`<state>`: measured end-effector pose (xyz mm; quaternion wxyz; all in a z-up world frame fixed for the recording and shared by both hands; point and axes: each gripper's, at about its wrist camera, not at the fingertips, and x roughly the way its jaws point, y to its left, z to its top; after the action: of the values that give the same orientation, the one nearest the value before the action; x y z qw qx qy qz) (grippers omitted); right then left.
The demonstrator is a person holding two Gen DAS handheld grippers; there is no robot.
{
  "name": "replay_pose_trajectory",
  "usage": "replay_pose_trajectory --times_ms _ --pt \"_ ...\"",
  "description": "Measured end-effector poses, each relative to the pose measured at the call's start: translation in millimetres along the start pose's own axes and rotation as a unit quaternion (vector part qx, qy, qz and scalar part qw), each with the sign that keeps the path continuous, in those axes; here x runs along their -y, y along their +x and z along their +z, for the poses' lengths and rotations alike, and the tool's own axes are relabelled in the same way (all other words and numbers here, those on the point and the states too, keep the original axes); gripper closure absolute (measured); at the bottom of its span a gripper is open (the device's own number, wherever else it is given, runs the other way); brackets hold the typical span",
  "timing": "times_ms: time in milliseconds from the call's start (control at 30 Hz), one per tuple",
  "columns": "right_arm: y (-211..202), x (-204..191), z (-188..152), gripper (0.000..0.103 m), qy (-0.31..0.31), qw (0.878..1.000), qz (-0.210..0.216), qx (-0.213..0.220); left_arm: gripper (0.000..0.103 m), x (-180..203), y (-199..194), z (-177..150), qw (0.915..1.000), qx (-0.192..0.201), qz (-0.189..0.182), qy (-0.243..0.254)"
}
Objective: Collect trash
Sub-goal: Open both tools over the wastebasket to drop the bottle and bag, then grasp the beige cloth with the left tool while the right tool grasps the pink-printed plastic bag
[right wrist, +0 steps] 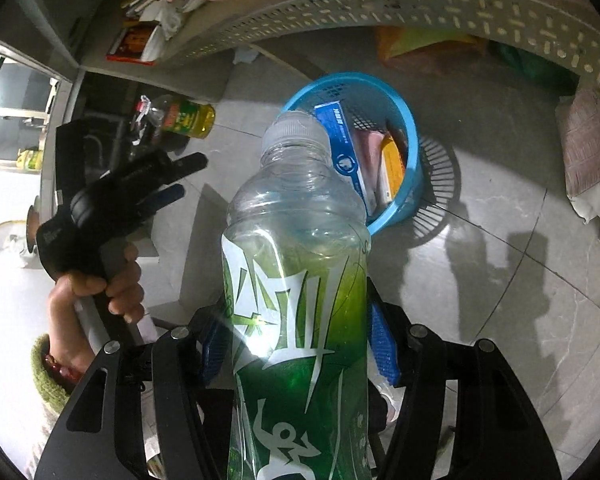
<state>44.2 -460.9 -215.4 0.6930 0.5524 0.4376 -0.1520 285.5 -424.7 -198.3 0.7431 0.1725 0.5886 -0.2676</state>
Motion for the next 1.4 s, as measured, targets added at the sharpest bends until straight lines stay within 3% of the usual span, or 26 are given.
replay_pose_trajectory --times_ms 233,367,500,567,667,1000,1233,1400 --pt "29 -11 17 0.045 -0.035 0.999 -0.026 -0.024 0.042 -11 -34 -2 0.9997 0.018 -0.013 0.000" --pt "61 -35 35 0.045 -0.075 0.995 -0.046 -0.045 0.038 -29 -89 -19 0.9983 0.046 -0.035 0.013" --pt "105 -60 63 0.043 -0.099 0.991 -0.060 -0.063 0.034 -53 -145 -50 0.9949 0.086 -0.049 0.018" --pt "127 -70 78 0.038 -0.106 0.989 -0.077 -0.073 0.032 -67 -165 -67 0.9936 0.097 -0.054 0.017" --pt "139 -73 88 0.037 -0.094 0.990 -0.089 -0.064 0.032 -85 -190 -98 0.9919 0.112 -0.057 0.014" --pt "66 -61 42 0.037 -0.106 0.990 -0.094 0.010 0.032 -142 -238 -182 0.9857 0.157 -0.058 -0.023" --pt "23 -58 2 0.037 -0.111 0.990 -0.087 0.027 0.032 -183 -256 -221 0.9796 0.180 -0.053 -0.072" --pt "-1 -86 -20 0.032 -0.126 0.990 -0.054 0.037 0.032 -216 -264 -248 0.9733 0.191 -0.040 -0.120"
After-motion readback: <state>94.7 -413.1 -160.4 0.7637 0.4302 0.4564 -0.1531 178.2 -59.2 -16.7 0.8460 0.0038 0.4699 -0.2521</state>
